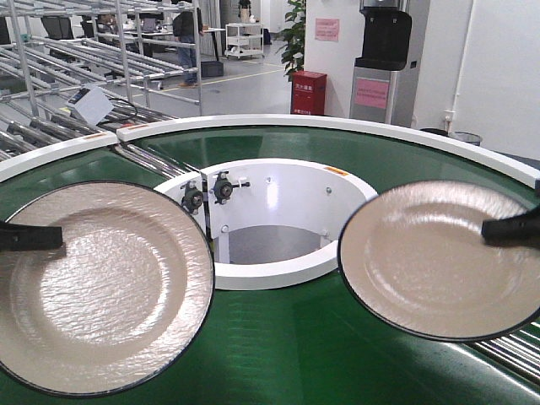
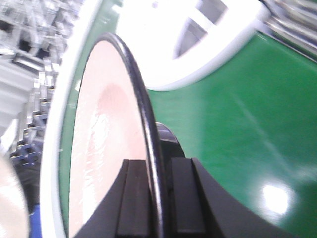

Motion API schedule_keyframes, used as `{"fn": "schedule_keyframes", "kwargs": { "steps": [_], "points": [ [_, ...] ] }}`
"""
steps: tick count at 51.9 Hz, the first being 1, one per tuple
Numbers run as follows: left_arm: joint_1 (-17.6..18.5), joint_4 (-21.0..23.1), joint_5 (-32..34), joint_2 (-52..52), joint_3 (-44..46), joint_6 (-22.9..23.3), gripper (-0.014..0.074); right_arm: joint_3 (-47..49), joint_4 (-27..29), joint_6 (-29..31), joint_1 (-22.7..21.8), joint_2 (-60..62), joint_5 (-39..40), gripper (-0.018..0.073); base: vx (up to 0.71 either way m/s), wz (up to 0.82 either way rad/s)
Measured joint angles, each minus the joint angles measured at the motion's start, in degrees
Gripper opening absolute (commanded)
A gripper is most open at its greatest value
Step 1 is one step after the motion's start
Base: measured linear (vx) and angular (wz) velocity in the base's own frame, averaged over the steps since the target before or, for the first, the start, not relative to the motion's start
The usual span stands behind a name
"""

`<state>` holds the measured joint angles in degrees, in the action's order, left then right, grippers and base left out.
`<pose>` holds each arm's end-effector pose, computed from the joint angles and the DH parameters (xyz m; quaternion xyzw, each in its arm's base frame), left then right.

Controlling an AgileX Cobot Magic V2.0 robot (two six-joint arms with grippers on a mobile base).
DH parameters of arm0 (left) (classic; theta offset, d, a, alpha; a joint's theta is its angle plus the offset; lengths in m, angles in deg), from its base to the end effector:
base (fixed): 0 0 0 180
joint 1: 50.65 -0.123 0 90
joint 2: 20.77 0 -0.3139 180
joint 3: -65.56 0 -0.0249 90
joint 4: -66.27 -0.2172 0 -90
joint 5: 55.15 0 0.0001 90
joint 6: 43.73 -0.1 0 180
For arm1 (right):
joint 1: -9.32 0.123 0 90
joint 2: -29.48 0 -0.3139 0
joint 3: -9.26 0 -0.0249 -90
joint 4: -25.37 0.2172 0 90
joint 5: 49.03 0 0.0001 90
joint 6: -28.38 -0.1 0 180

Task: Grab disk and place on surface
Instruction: 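Lift both plates upright off the conveyor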

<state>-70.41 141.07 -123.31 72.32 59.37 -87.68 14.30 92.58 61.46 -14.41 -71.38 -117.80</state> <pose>0.2825 0.0063 0.3960 0.0061 0.8063 -0.4511 0.3826 0.3184 -0.0461 0.3944 0.0617 0.8332 0.4202 0.3542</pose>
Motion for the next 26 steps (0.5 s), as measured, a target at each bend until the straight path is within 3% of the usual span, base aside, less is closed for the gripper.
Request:
{"fn": "schedule_keyframes", "kwargs": {
  "steps": [26],
  "points": [
    [0.0, 1.5, -0.96, -6.42, -0.02, 2.68, -0.0008, 0.0, -1.24, -1.24, 0.0, 6.84, -2.17, -0.0009, 0.0, 0.0]
  ]
}}
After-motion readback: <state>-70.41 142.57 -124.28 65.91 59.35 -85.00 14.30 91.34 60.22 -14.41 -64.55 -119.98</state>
